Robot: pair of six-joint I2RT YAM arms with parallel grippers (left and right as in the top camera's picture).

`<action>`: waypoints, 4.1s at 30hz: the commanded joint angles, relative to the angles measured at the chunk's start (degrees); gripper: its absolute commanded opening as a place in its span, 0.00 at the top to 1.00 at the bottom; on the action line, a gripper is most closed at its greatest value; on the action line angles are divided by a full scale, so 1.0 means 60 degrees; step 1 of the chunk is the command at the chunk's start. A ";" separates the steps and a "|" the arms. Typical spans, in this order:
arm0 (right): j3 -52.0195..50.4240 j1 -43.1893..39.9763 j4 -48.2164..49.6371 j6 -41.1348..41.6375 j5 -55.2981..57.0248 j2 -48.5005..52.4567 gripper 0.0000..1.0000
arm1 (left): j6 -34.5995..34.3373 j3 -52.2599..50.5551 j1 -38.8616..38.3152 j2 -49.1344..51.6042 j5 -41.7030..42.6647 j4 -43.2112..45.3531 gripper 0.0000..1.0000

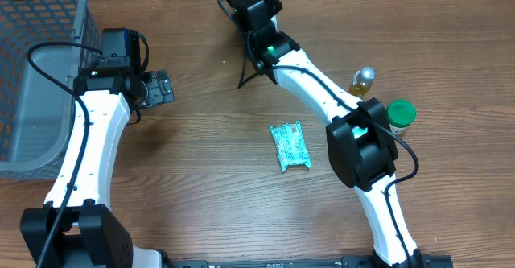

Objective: Scan the item barcode
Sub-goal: 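Carry the PanTree bag back over the white barcode scanner, then hold the bag's barcode side over the scanner window, then bring the PanTree bag forward and set it beside the tissue pack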

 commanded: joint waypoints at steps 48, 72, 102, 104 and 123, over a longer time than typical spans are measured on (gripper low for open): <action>0.0146 -0.0444 -0.9278 0.6615 -0.9708 -0.1938 0.96 | 0.0084 0.0036 -0.0022 0.0076 -0.0117 0.0011 0.00; -0.1151 -0.0255 -1.1992 0.6156 -0.7832 -0.1902 0.53 | 0.0084 0.0036 -0.0022 0.0076 -0.0117 0.0011 0.00; -0.1162 -0.0255 -0.9009 0.9085 -0.4233 -0.1894 0.00 | 0.0084 0.0036 -0.0022 0.0076 -0.0117 0.0011 0.01; -0.1162 -0.0255 -0.9012 0.9085 -0.4233 -0.1894 0.00 | 0.0084 0.0036 -0.0022 0.0076 -0.0117 0.0011 0.00; -0.1162 -0.0255 -0.9012 0.9085 -0.4233 -0.1894 0.00 | 0.0084 0.0036 -0.0022 0.0076 -0.0117 0.0011 0.01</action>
